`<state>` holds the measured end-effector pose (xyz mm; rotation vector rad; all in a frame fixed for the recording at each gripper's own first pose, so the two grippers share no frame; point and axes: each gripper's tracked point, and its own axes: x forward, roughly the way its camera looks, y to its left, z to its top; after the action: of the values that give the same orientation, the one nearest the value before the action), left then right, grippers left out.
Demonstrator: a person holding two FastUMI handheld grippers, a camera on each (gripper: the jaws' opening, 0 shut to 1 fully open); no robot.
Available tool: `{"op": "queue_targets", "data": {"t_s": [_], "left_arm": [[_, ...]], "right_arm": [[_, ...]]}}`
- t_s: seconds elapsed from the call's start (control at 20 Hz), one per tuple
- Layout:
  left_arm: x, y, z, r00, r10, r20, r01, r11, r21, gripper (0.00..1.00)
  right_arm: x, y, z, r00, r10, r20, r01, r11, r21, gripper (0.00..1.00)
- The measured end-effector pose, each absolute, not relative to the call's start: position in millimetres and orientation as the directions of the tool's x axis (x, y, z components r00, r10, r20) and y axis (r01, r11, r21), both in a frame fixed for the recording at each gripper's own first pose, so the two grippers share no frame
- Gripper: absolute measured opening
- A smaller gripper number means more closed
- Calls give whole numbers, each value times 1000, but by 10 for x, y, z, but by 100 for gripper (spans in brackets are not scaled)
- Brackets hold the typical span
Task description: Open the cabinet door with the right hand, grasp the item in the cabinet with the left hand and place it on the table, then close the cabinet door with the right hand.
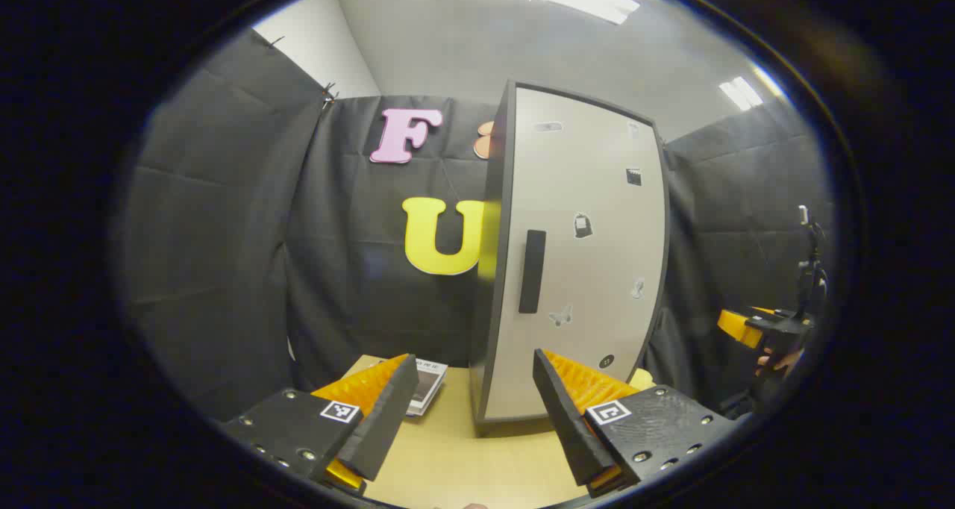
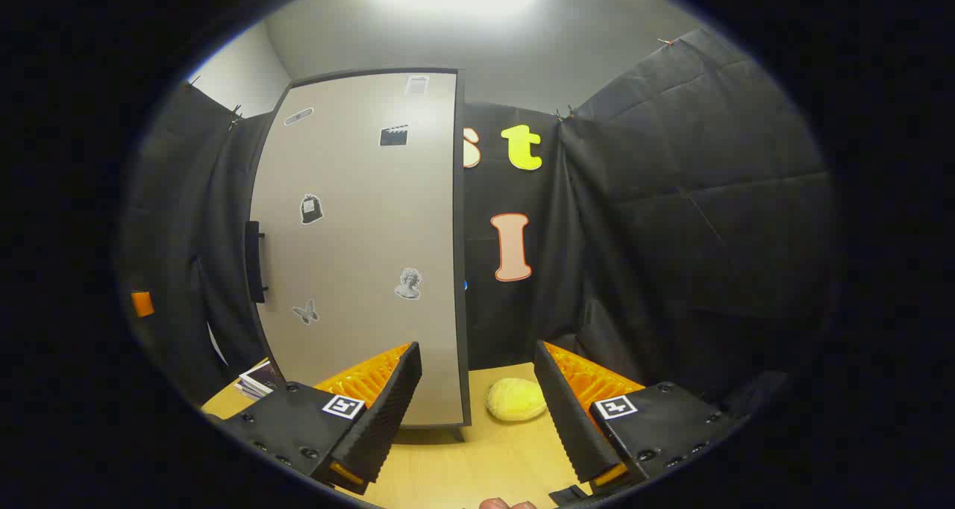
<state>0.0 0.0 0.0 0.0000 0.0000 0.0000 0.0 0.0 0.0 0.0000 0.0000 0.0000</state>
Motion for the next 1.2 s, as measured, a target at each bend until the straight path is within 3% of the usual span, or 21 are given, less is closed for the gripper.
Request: {"op": "queue_targets", "data": {"t_s": [0.15, 0.6, 0.7, 0.75, 1.2], "left_arm": [[-99, 76, -33, 1000, 16, -1, -16, 1000, 2, 91], [-186, 189, -168, 999, 38, 1, -38, 999, 3, 95], [-192, 183, -173, 999, 40, 1, -40, 999, -5, 91], [-191, 182, -200, 999, 37, 0, -37, 999, -13, 94], [-173, 232, -371, 999, 46, -28, -46, 999, 2, 95]], "right_arm": [[-18, 96, 75, 1000, 23, 13, -24, 1000, 9, 96], [-74, 298, 180, 998, 62, 17, -62, 998, 0, 94], [-77, 343, 200, 997, 74, 15, -74, 997, -2, 96], [-79, 354, 207, 997, 76, 15, -76, 997, -2, 96], [40, 606, 431, 992, 121, 21, -121, 992, 18, 96]]}}
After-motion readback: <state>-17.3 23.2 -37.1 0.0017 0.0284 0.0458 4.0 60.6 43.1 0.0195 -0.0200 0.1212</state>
